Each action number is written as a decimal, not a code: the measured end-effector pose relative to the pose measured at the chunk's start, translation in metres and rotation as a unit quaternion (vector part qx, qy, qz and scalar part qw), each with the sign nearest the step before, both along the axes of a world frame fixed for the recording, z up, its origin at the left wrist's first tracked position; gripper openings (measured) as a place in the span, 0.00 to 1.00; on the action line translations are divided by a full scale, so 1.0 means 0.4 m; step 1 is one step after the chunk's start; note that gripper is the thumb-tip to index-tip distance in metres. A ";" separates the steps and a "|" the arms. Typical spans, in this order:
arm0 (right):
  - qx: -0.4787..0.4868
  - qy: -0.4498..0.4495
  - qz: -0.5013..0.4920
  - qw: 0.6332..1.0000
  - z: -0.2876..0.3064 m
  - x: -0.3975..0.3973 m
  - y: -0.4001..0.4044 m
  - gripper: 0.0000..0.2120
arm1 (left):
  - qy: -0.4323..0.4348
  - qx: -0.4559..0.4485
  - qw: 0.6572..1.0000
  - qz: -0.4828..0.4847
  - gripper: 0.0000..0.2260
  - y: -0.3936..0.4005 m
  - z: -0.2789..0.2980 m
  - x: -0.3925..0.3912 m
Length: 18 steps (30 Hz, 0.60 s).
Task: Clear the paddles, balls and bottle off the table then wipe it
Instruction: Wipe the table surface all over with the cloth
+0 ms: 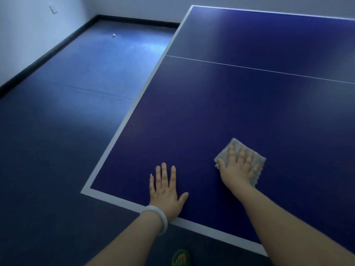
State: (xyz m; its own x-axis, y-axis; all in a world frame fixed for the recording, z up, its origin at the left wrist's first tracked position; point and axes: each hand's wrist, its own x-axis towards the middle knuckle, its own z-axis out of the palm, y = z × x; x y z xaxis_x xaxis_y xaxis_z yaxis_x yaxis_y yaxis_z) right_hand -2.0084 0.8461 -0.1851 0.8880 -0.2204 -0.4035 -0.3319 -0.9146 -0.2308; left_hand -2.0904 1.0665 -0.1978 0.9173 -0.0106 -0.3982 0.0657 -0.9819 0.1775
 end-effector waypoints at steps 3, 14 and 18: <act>0.005 0.015 0.160 0.987 0.003 0.096 0.112 0.31 | 0.010 0.004 1.000 0.000 0.44 -0.004 0.000 0.002; -0.055 -0.033 0.329 0.942 0.011 0.027 0.087 0.27 | 0.030 -0.018 0.999 -0.011 0.48 -0.006 0.010 0.001; -0.063 -0.006 0.046 0.997 0.013 -0.098 -0.059 0.29 | 0.037 -0.024 0.999 -0.013 0.49 -0.004 0.009 0.002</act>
State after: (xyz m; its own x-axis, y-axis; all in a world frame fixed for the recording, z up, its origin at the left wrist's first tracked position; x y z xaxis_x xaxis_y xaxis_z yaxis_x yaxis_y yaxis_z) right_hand -2.0475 0.8225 -0.1799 0.9115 -0.1860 -0.3667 -0.2431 -0.9630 -0.1159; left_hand -2.0894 1.0648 -0.1943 0.8848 -0.0550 -0.4627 0.0545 -0.9740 0.2198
